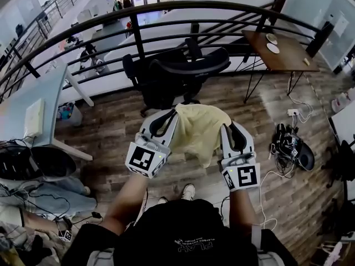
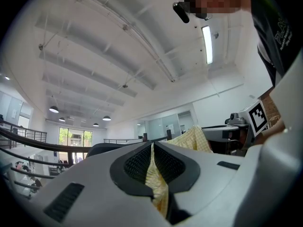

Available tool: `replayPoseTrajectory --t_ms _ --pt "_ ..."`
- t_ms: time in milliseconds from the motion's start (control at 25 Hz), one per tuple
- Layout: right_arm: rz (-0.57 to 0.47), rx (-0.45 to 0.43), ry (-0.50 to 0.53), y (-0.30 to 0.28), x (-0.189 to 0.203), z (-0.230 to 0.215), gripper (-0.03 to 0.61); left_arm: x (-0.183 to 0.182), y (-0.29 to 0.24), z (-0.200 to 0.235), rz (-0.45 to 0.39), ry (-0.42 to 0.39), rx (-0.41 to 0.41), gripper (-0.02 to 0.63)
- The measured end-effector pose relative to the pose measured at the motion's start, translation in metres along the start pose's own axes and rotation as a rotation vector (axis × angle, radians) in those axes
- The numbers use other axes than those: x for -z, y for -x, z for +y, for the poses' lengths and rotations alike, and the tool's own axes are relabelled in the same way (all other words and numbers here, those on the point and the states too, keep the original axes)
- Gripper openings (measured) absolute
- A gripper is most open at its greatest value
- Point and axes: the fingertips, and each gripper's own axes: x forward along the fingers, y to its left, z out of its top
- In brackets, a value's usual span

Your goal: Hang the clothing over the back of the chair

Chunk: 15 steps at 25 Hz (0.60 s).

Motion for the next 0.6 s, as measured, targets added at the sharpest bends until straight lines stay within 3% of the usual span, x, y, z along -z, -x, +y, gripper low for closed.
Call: replayPoseTrajectory --t_ms 600 --pt "-0.066 -0.026 -0.016 -0.042 -0.003 -0.054 0.071 -0.013 -0.056 0.015 -0.014 -0.048 -0.076 0.03"
